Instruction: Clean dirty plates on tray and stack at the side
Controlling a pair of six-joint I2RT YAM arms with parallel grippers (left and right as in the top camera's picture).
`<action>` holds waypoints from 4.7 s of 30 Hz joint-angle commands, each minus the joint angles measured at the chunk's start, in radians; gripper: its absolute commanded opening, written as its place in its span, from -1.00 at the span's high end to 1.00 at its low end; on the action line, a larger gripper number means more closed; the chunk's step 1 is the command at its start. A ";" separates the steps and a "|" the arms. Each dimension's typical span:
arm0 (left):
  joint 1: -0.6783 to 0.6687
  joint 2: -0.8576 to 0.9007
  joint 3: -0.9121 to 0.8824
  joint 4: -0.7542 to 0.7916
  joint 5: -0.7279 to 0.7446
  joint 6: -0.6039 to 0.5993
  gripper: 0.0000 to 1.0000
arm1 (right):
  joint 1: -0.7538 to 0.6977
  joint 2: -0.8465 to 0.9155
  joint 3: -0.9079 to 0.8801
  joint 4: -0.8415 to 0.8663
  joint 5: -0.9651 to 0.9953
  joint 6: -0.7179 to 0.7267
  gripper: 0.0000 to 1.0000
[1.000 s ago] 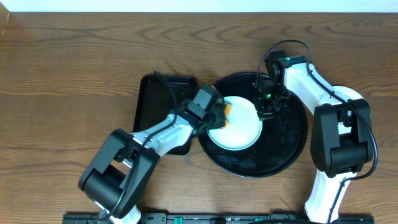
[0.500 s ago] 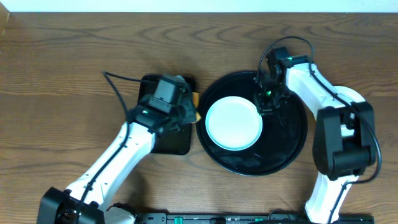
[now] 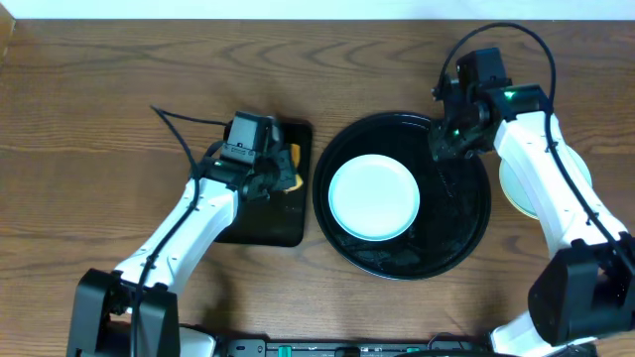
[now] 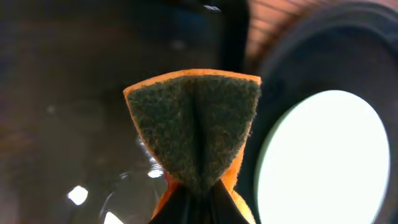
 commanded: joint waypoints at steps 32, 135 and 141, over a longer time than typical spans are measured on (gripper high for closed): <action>-0.259 0.279 0.010 0.337 -0.210 0.041 0.85 | -0.003 0.395 -0.061 0.039 -0.227 -0.018 0.98; 0.084 -0.047 0.010 -0.079 -0.256 0.031 0.85 | 0.143 -0.156 -0.064 -0.340 0.146 0.099 0.98; 0.084 -0.047 0.010 -0.079 -0.256 0.031 0.85 | 0.141 -0.156 -0.064 -0.172 0.150 0.113 0.98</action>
